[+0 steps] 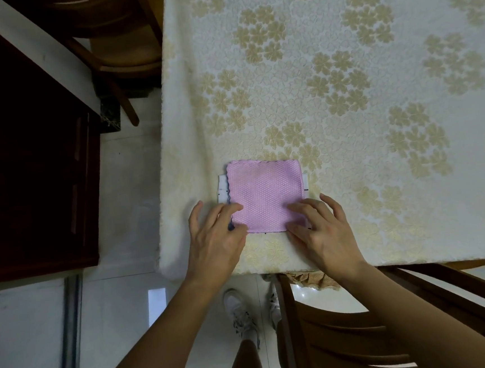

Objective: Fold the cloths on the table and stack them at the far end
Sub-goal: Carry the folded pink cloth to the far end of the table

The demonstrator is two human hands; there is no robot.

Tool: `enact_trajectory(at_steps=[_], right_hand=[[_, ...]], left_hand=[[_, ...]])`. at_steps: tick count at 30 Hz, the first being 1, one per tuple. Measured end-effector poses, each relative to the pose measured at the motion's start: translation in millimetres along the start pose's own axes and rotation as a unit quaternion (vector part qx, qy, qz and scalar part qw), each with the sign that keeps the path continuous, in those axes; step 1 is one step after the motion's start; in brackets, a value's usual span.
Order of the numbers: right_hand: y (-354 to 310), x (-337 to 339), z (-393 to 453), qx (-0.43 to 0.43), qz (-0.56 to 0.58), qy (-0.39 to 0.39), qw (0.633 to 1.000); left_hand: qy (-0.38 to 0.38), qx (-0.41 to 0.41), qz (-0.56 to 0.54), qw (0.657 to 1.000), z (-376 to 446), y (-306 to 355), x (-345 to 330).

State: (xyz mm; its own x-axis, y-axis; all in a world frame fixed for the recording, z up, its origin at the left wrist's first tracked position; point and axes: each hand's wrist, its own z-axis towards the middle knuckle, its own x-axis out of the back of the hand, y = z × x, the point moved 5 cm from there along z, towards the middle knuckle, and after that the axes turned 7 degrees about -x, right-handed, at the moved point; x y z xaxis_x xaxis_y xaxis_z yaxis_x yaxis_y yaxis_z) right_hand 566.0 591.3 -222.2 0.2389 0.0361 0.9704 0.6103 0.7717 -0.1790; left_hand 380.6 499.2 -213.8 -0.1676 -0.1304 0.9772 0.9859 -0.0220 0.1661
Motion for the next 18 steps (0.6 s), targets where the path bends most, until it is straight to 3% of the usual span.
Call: enact_trajectory(at_steps=[4,9,18], right_hand=[[9,15,0,-0.027,0.033,0.03,0.999],[53,25,11,-0.156,0.03,0.068,0.985],[64,11,50,-0.17,-0.002,0.044,0.985]], left_hand=[[0.025,0.002,-0.009,1.0,-4,-1,7],[0.033,0.057,0.003,0.998,15,-33,17],[-0.006,0.015,0.06,0.998,47,-64,8]])
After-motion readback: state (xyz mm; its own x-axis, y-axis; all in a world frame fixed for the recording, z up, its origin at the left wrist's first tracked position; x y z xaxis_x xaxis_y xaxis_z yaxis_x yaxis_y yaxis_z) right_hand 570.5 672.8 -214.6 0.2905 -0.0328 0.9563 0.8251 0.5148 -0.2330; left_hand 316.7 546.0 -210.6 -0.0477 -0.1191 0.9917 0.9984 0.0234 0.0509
